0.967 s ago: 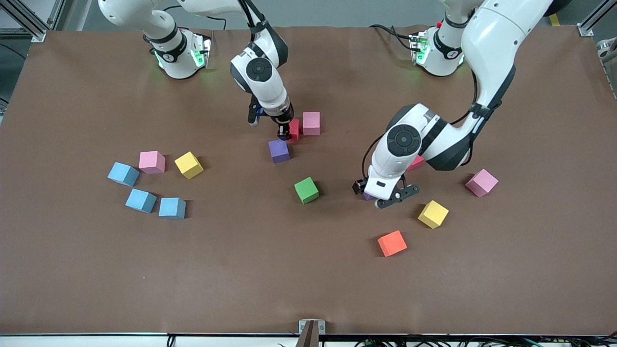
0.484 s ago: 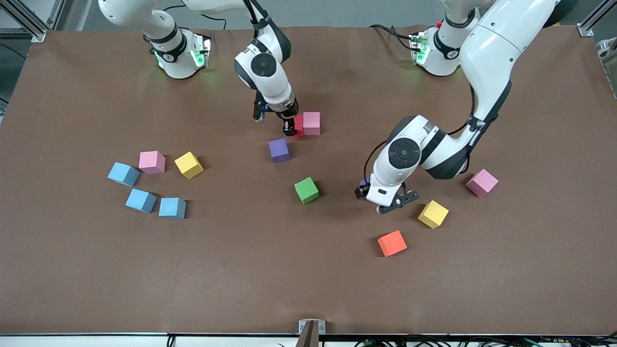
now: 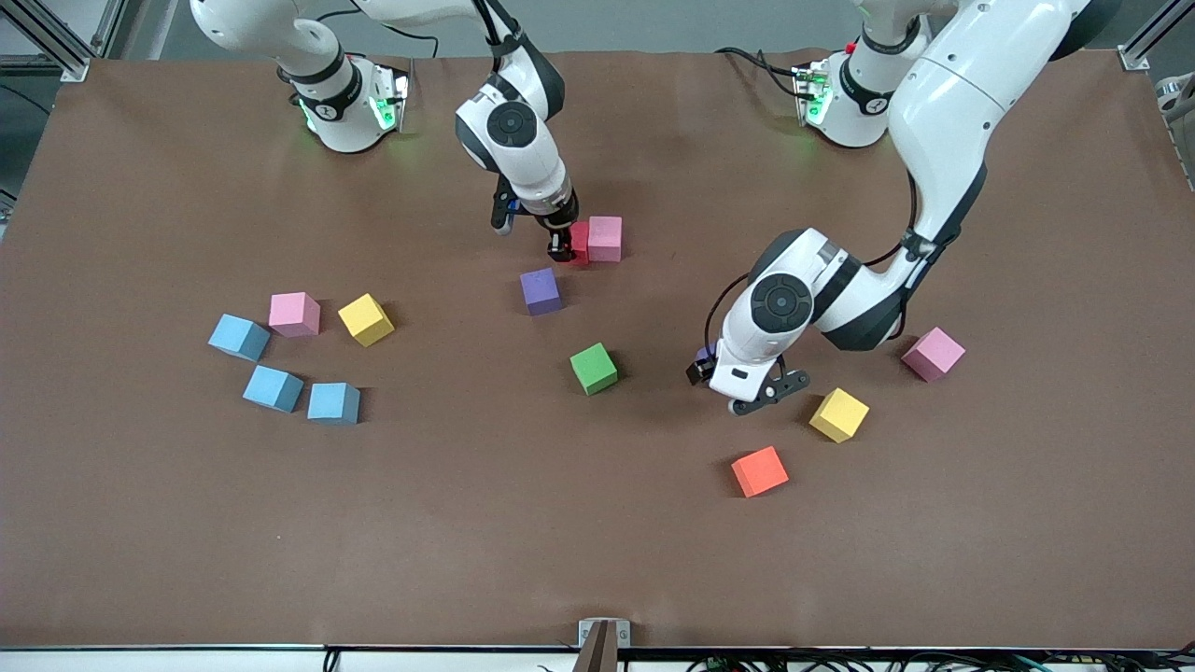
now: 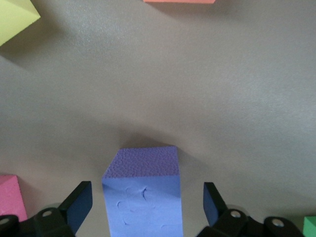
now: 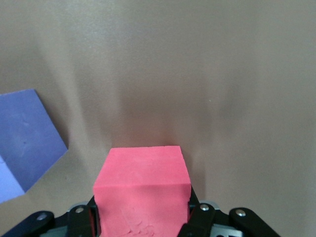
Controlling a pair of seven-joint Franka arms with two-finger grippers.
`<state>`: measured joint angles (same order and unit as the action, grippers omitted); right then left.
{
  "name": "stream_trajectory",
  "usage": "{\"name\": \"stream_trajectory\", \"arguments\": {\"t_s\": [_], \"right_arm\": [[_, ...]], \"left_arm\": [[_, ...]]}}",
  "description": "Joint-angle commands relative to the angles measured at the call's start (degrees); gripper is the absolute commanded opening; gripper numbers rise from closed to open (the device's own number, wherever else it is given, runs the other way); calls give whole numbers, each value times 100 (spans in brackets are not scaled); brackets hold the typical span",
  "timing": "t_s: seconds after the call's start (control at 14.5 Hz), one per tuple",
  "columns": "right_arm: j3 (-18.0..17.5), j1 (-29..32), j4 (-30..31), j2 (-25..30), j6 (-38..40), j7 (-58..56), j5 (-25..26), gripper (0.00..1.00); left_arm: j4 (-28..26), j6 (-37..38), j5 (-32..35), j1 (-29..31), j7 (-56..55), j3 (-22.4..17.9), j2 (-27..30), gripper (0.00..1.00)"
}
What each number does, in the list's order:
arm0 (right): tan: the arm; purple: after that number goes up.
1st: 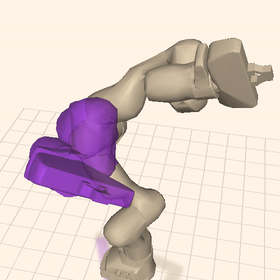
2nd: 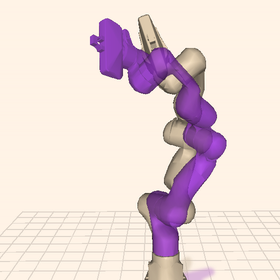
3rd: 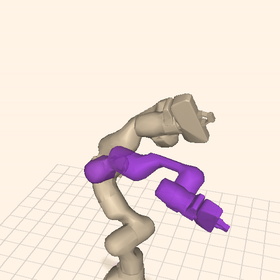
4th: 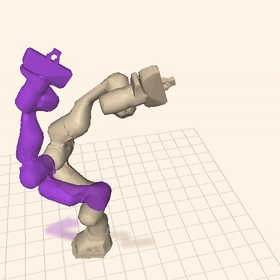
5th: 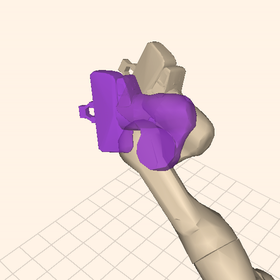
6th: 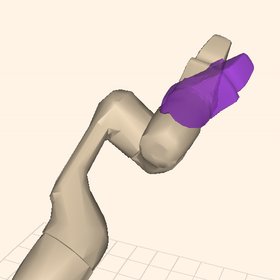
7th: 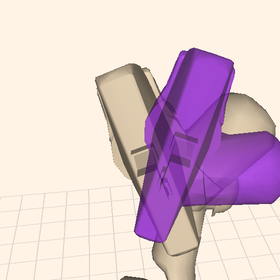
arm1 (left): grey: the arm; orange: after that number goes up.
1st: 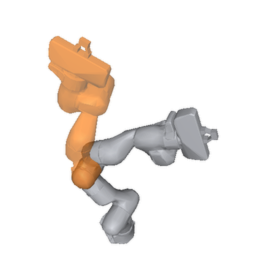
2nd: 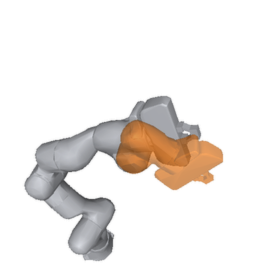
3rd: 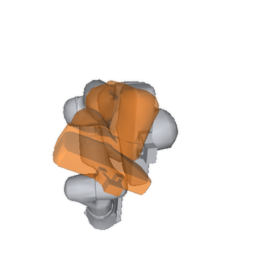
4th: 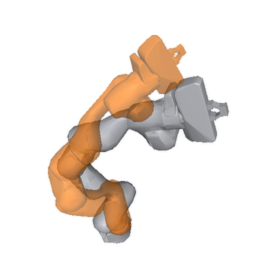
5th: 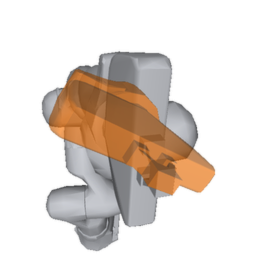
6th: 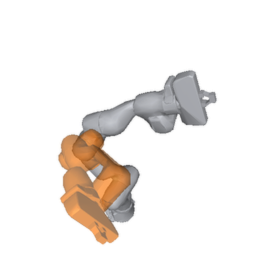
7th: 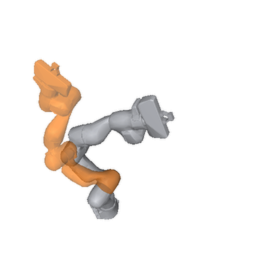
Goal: Arrange 11 blocks into digit 3
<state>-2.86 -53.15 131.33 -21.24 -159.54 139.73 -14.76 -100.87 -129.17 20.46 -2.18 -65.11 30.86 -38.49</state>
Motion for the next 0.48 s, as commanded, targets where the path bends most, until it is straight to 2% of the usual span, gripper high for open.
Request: {"name": "stream_trajectory", "arguments": {"t_s": [0.0, 0.21, 0.28, 0.35, 0.41], "right_arm": [[-66, -20, 16, -91, -86, 344, -124, 41], [-74, -29, 25, -91, -86, 397, -124, 41], [-83, -29, 25, -91, -86, 397, -115, 40], [-92, -29, 25, -91, -86, 388, -98, 40], [-101, -38, 25, -91, -86, 371, -80, 40]], "left_arm": [[15, -3, 133, -27, -28, -62, -71, 99], [-11, -3, 133, -54, -37, -62, -133, 98], [-20, -3, 133, -63, -45, -71, -167, 95], [-12, -3, 133, -63, -54, -71, -194, 88], [-11, -11, 125, -71, -141, -62, -212, 77]]}}
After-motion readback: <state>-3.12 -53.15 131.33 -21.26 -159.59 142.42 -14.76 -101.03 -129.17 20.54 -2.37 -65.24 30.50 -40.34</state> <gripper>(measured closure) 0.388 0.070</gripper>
